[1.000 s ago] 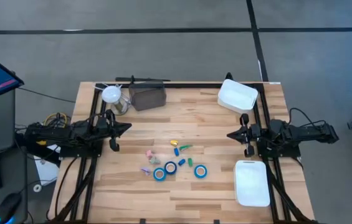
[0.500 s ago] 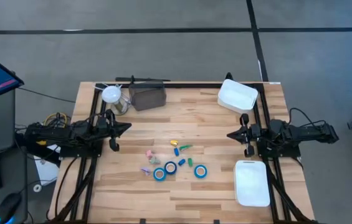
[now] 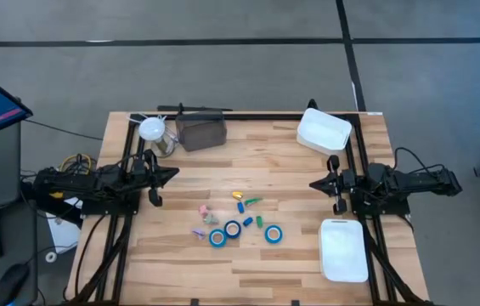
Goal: Pick and place Stapler, Stapler remover, tape
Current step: Put the light blue tape into the bottom white bin
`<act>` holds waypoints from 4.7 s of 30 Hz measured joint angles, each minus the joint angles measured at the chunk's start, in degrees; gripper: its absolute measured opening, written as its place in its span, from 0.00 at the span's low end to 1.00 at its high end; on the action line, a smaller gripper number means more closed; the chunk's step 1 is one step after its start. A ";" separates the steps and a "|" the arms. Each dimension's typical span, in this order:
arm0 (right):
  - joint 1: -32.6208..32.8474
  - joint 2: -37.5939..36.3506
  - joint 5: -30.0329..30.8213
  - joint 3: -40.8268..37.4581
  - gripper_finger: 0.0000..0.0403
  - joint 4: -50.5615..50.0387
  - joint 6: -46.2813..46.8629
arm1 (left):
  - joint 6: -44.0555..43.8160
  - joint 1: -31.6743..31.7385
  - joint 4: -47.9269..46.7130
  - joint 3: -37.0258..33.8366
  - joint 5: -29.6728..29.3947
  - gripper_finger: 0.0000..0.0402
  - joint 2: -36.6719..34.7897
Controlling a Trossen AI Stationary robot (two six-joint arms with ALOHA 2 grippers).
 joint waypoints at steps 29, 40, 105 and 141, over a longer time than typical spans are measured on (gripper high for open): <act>-0.38 0.02 4.37 -0.04 0.00 6.84 0.04 | 4.70 0.02 2.26 0.00 -0.06 0.02 0.00; -0.37 0.06 9.53 -0.02 0.00 5.09 -0.47 | 8.43 0.02 3.46 6.03 1.36 0.02 9.53; 10.60 91.64 -10.58 50.80 0.37 -23.85 30.66 | 12.20 0.02 4.70 23.17 -0.90 0.02 38.56; 11.61 106.02 -1.44 62.79 0.07 -36.20 28.46 | 11.76 0.02 2.47 23.17 -0.87 0.02 38.56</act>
